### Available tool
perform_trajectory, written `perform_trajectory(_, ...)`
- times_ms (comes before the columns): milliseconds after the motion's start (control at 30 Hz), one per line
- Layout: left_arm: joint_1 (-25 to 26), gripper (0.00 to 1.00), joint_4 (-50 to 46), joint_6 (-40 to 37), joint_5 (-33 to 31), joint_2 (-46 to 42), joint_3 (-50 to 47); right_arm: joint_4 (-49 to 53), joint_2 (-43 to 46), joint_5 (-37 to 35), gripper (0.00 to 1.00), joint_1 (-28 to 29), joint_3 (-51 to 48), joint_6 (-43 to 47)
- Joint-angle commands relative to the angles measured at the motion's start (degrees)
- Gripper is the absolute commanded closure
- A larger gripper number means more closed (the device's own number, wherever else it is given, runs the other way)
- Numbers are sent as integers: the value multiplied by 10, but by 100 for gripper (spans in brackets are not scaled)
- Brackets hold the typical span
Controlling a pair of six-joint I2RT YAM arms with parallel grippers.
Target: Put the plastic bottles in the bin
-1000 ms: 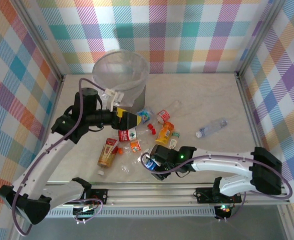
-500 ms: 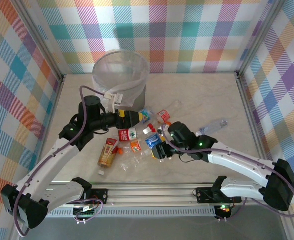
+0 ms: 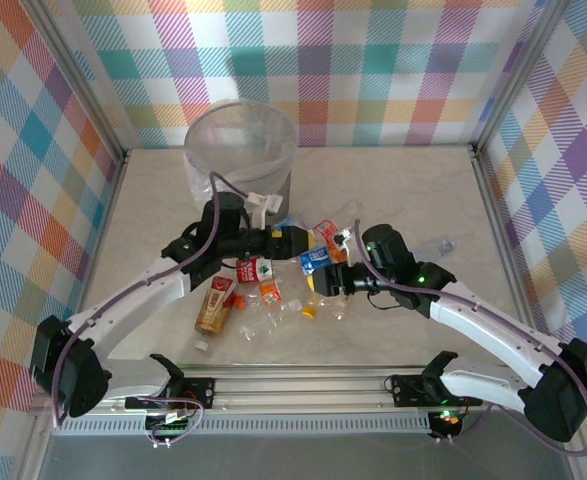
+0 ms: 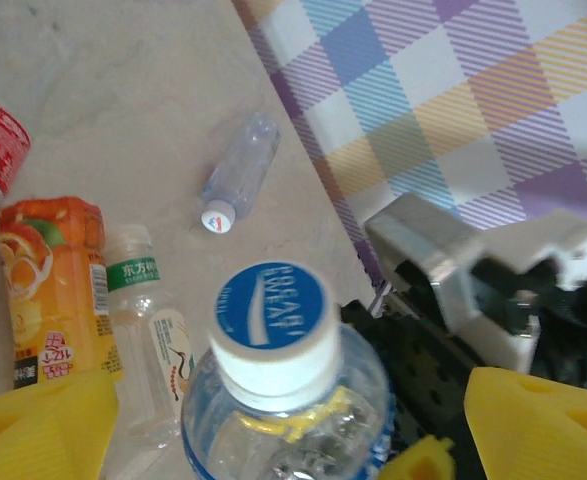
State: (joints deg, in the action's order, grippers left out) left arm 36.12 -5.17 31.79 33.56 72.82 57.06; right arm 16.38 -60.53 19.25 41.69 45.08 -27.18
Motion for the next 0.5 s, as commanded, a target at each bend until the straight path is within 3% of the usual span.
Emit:
perform_trajectory(0, 16, 12, 23, 18, 14, 16, 26, -15, 13, 19, 45, -6, 2, -7)
perform_trajectory(467, 54, 21, 40, 37, 54, 75, 40, -9, 20, -6, 45, -17, -6, -4)
